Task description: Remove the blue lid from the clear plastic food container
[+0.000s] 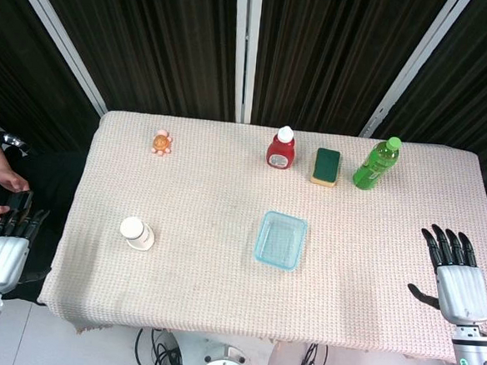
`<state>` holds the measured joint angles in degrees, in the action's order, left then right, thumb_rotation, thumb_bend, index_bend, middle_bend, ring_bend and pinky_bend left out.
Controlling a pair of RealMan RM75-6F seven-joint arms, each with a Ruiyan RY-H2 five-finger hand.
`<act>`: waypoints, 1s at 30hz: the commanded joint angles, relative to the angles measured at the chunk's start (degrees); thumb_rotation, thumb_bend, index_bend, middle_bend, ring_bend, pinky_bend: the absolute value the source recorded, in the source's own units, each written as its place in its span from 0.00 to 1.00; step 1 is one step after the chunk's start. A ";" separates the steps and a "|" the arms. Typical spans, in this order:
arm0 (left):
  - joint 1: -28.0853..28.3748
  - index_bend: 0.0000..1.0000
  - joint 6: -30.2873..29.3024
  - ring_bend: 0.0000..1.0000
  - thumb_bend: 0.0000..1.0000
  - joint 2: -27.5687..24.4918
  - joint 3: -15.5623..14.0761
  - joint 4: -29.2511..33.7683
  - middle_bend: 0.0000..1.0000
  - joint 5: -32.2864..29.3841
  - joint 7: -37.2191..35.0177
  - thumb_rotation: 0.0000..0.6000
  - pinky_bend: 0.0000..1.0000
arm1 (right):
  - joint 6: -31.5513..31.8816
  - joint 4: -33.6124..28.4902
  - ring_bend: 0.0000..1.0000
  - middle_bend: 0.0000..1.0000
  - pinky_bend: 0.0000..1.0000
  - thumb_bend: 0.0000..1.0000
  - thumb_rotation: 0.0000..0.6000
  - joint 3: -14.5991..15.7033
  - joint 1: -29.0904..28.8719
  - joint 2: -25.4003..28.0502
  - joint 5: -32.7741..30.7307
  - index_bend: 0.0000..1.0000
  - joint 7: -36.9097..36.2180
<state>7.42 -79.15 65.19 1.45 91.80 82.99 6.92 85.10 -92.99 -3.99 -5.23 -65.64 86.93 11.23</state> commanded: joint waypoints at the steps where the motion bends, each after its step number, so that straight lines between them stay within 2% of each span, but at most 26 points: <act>1: -0.55 0.06 -1.49 0.00 0.00 0.53 0.29 -0.19 0.07 0.04 -0.32 1.00 0.00 | 0.26 0.00 0.00 0.05 0.00 0.03 1.00 -0.20 -0.19 -0.11 0.33 0.00 -0.05; 13: -3.94 0.06 -8.58 0.00 0.00 2.60 -0.78 -1.29 0.07 3.38 0.78 1.00 0.00 | 0.93 1.09 0.00 0.06 0.00 0.03 1.00 0.36 -0.47 -0.43 2.53 0.00 -2.24; 18: -4.16 0.07 -8.90 0.00 0.00 2.88 -0.97 -1.70 0.07 4.00 1.33 1.00 0.00 | -0.41 2.03 0.00 0.07 0.00 0.03 1.00 0.51 -1.62 -1.40 3.36 0.00 -3.20; 21: -3.86 0.06 -8.55 0.00 0.00 3.18 -0.86 -1.97 0.07 4.26 1.22 1.00 0.00 | -3.93 3.36 0.00 0.07 0.00 0.03 1.00 0.34 -4.34 -3.26 4.17 0.00 -3.64; 30: -3.81 0.06 -8.72 0.00 0.00 2.78 -0.72 -1.80 0.07 4.78 1.06 1.00 0.00 | -16.82 12.21 0.00 0.03 0.00 0.03 1.00 -2.44 -16.41 -14.55 4.95 0.00 -3.09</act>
<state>3.63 -87.85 67.99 0.74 89.98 87.78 8.00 70.92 -83.39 -5.50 -19.11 -77.40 91.59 8.05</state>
